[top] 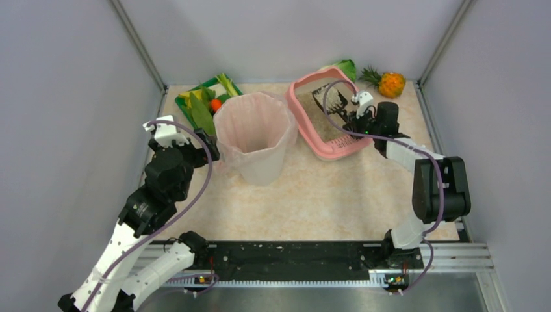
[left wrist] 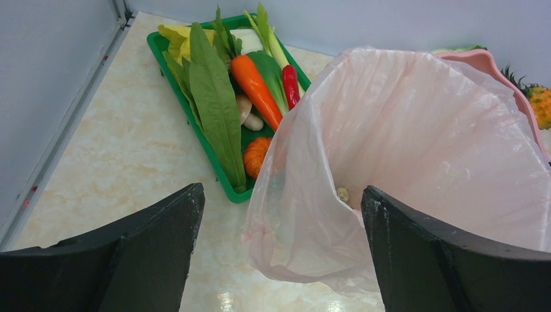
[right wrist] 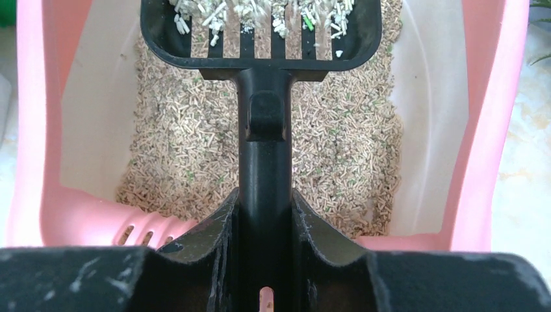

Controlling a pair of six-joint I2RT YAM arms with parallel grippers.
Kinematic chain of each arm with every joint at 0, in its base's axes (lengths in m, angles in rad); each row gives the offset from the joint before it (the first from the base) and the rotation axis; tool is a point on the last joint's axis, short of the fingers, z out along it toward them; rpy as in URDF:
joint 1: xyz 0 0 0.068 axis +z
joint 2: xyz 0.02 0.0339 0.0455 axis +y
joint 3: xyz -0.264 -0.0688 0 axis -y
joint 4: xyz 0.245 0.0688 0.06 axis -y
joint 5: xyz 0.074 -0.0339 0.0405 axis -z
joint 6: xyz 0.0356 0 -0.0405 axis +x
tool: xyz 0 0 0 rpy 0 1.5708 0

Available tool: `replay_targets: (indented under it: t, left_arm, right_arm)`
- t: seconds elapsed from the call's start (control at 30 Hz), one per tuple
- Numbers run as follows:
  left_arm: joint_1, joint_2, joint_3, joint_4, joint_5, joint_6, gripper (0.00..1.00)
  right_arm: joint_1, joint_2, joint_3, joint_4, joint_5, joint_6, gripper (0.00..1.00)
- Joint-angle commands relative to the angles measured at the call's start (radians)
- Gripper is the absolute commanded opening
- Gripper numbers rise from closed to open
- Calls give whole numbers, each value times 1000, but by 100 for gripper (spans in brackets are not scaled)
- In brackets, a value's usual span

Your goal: Clean the litter box

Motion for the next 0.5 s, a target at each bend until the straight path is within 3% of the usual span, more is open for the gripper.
replay_targets:
  t: [0.0,0.07,0.23,0.37,0.47]
  left_arm:
    - [0,-7,-2,68,4,17,95]
    - [0,-4,3,72,4,19,95]
    - [-1,-6,-4,90,15,23,95]
    - [0,-7,1,89,11,26,95]
    - [0,-13,-18,109,21,25,95]
  right_arm:
    - [-17,-57,-2,119,-81,51,0]
    - [-21,-77,-8,79,-64,19,0]
    - [-44,-63,-18,202,-185,133,0]
    - [-57,-86,-35,134,-108,79,0]
    - [-62,-61,-37,236,-253,179,0]
